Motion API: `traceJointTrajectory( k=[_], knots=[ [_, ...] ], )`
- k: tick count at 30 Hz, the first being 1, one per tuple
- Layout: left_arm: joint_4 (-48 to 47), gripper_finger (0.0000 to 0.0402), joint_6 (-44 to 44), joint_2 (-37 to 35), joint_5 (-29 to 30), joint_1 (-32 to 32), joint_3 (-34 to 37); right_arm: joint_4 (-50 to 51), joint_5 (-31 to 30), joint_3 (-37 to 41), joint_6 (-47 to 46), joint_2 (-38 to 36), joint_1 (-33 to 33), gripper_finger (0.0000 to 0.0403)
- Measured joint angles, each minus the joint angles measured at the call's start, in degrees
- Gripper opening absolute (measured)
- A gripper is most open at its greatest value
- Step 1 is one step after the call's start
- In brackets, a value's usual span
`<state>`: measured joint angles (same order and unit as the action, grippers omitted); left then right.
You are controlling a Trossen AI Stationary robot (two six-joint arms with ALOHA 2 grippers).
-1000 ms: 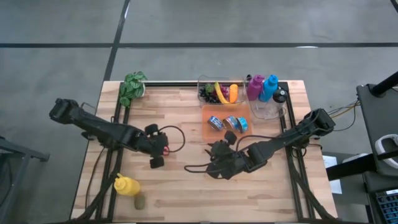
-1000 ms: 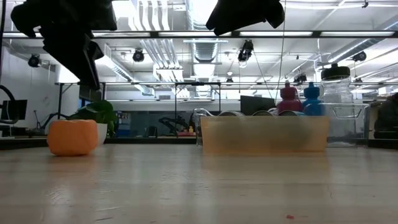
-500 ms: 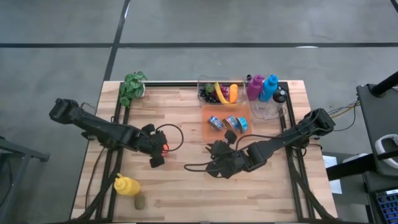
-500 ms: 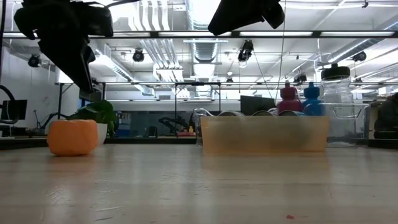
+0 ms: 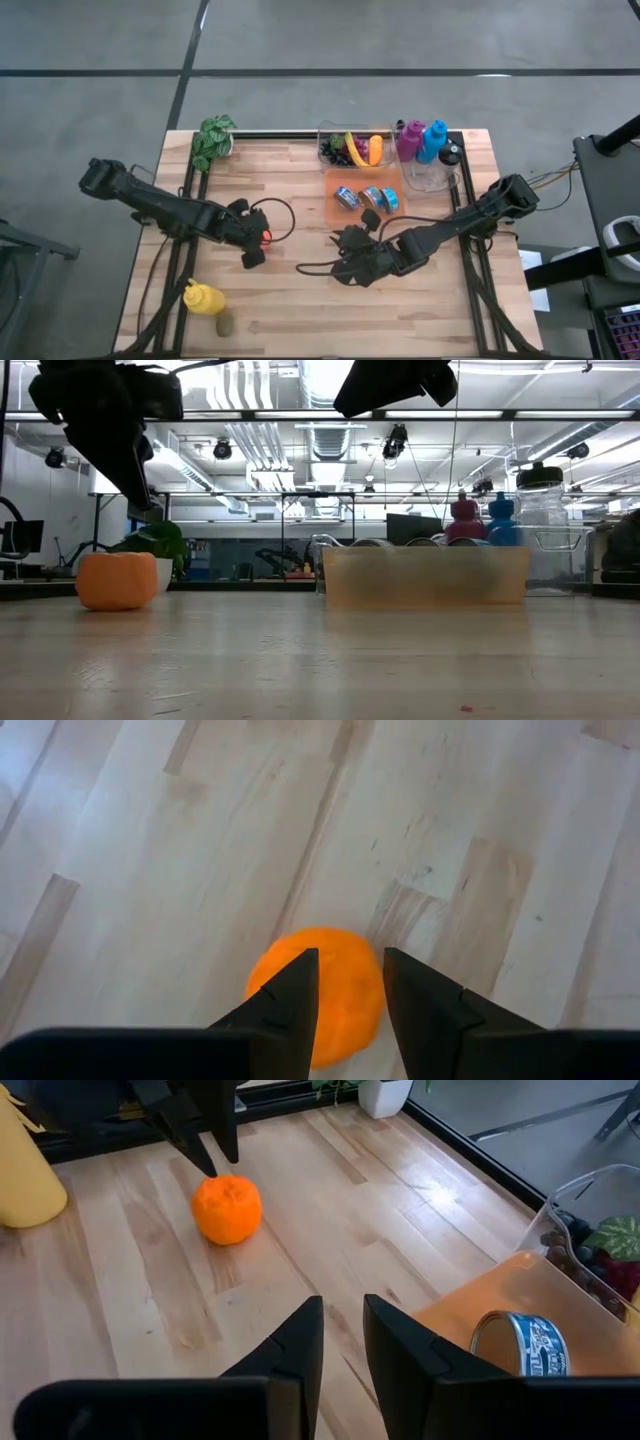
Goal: Pick & Place Food Item
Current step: Put the orange into the left transparent bin
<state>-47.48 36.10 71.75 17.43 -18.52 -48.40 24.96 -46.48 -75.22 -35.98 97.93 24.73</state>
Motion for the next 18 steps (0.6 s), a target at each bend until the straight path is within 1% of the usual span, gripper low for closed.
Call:
traceJointTrajectory(
  k=[11,14,18],
  knots=[
    [0.02,0.0118,0.15,0.0,-0.02,3.11,0.0,-0.01,0.0,0.0,0.01,0.0,-0.02,0.0086],
    [0.0,0.0118,0.15,0.0,-0.13,3.72,0.0,-0.03,0.01,0.0,-0.01,0.0,-0.02,0.0086],
    [-0.46,0.0118,0.11,0.0,-2.1,4.49,0.0,-0.03,0.02,0.0,-0.01,0.0,-0.02,0.0079]
  ],
)
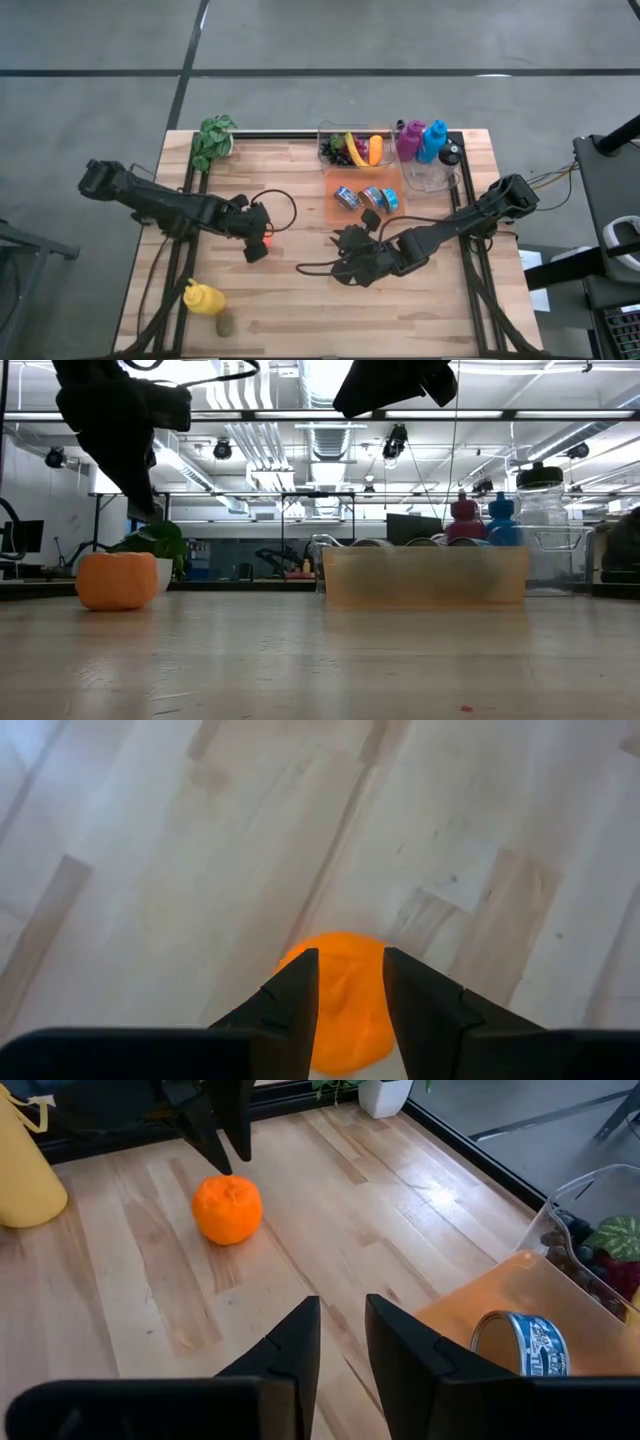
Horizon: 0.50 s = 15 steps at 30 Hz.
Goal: Pick & Place Food Item
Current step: Put the orange into the left transparent bin
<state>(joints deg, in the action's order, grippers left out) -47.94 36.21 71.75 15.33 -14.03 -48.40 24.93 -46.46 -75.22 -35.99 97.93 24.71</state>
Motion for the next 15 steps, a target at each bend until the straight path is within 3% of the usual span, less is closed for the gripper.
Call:
traceJointTrajectory(
  k=[8,15],
  knots=[
    [-2.62,0.0136,0.48,0.04,-1.42,0.54,0.84,0.0,0.0,0.0,0.02,0.0,0.0,0.0065],
    [-0.5,0.0244,4.38,0.04,-4.51,0.69,4.48,0.0,0.0,0.01,0.02,0.0,0.02,0.0068]
  ],
)
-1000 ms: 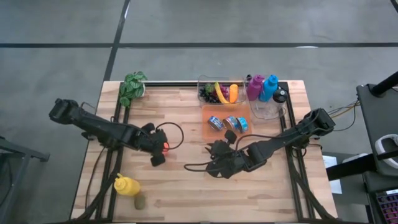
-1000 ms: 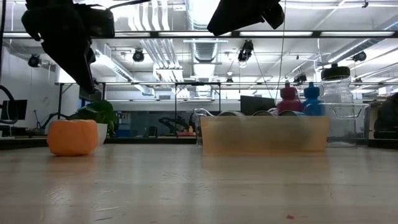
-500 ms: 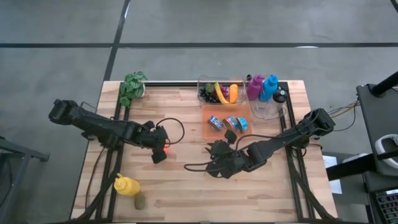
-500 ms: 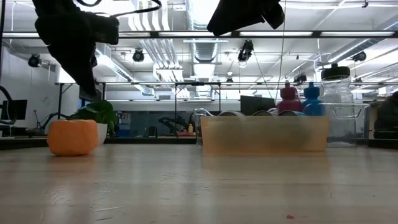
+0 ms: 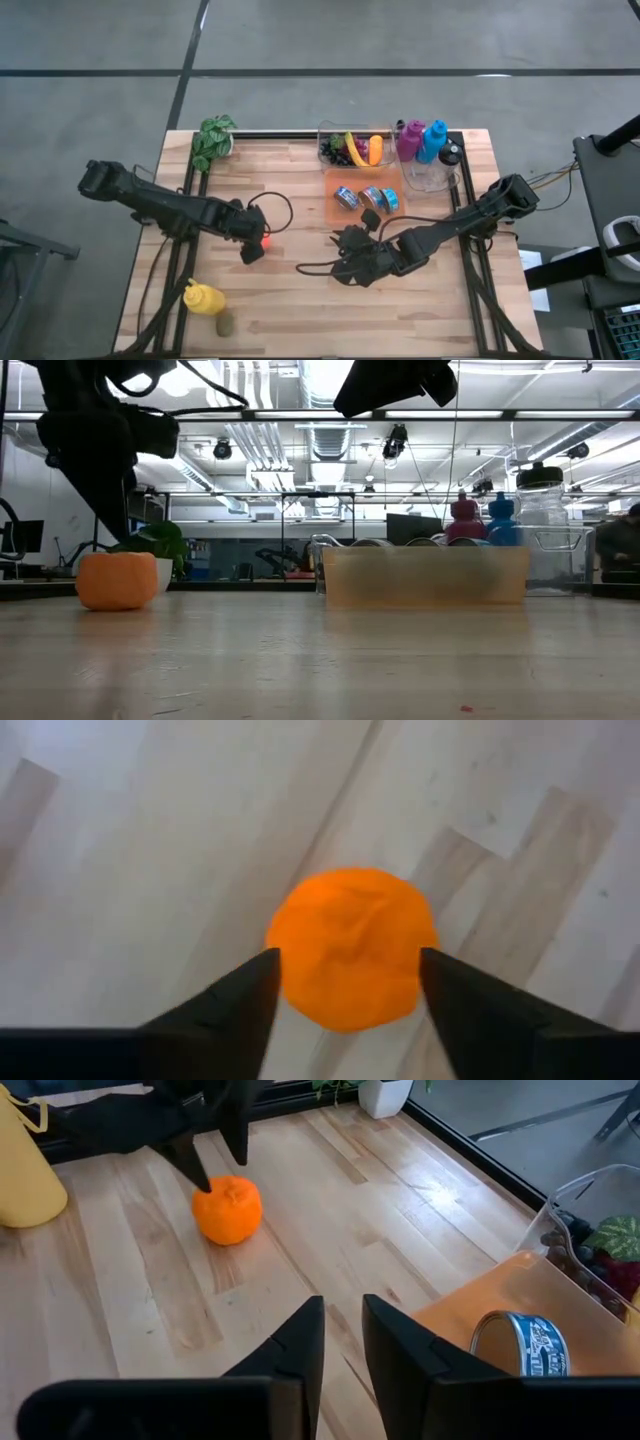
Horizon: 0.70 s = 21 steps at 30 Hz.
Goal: Pick & Place Food Item
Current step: Put the orange into the left transparent bin
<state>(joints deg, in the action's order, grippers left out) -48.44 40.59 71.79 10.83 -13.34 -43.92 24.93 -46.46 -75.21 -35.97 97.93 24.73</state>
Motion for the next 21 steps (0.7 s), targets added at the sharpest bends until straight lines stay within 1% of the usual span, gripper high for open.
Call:
traceJointTrajectory(
  k=[5,8,10,13,16,21],
  knots=[
    [0.84,0.034,-0.03,0.02,-0.35,0.12,1.3,0.0,0.0,-0.01,0.0,0.0,0.0,0.0078],
    [2.3,0.0386,-0.08,0.02,-0.35,0.15,2.2,-0.02,0.0,0.01,0.0,0.0,0.0,0.0083],
    [4.17,0.0394,-0.52,0.02,-0.36,0.15,2.98,-0.02,0.0,-0.01,0.0,0.0,0.0,0.0086],
    [7.41,0.038,-2.18,0.02,-0.62,0.15,4.02,-0.04,0.0,0.01,0.0,0.0,0.0,0.009],
    [7.91,0.0376,-2.57,0.08,-1.3,0.15,4.51,-0.09,0.0,0.0,0.0,0.0,0.0,0.0091],
    [8.27,0.0394,-1.76,2.0,-1.45,0.17,5.34,-0.25,0.0,0.0,0.0,0.0,0.0,0.0083]
  ],
)
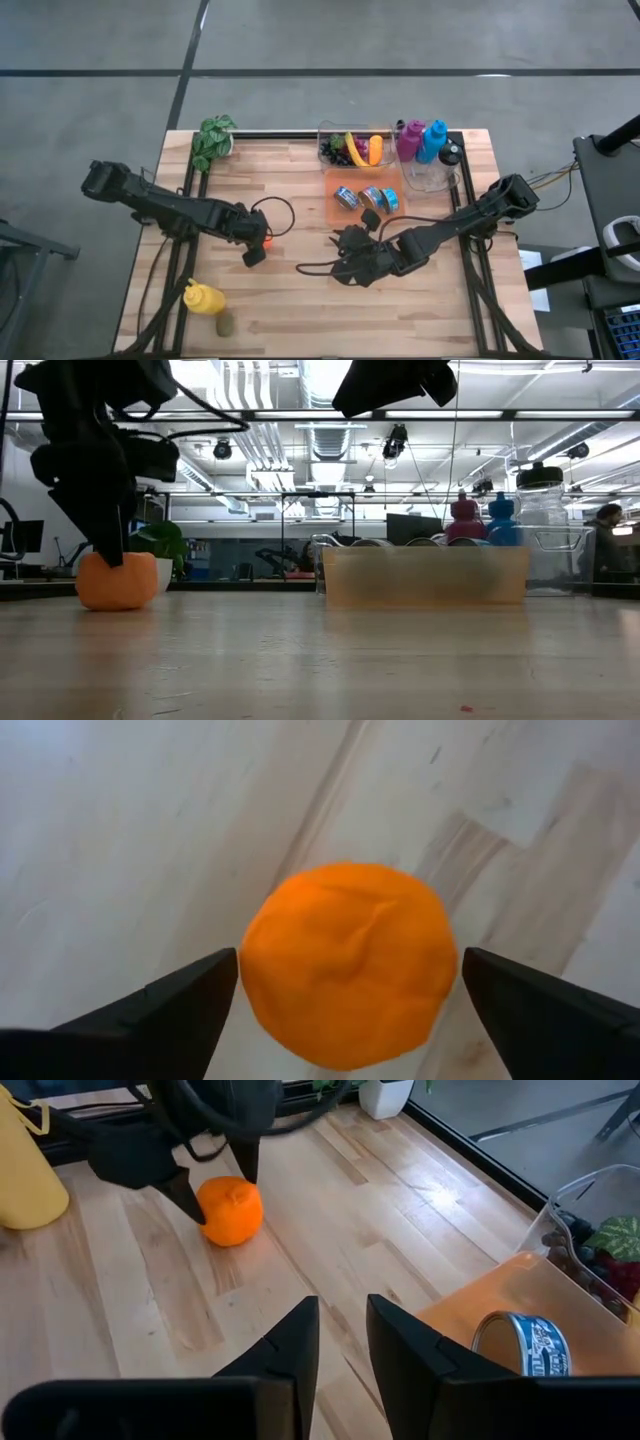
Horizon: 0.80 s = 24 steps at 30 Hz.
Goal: Pick & Place Food Item
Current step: Put the orange into the left transparent bin
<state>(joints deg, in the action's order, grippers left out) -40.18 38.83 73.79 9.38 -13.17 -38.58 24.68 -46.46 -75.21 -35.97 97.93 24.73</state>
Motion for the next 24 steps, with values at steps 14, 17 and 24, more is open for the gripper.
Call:
traceJointTrajectory(
  k=[14,17,24],
  knots=[
    [2.9,0.0396,0.24,4.42,-0.65,0.02,-0.03,-0.05,0.0,0.0,0.01,0.0,0.0,0.0064],
    [2.93,0.0385,0.66,4.44,-0.57,0.02,-0.03,-0.06,0.0,0.01,0.0,0.0,0.0,0.0069],
    [3.22,0.0327,0.43,4.47,0.0,0.02,-0.03,-0.08,0.0,0.01,0.01,0.0,0.0,0.0082]
  ],
)
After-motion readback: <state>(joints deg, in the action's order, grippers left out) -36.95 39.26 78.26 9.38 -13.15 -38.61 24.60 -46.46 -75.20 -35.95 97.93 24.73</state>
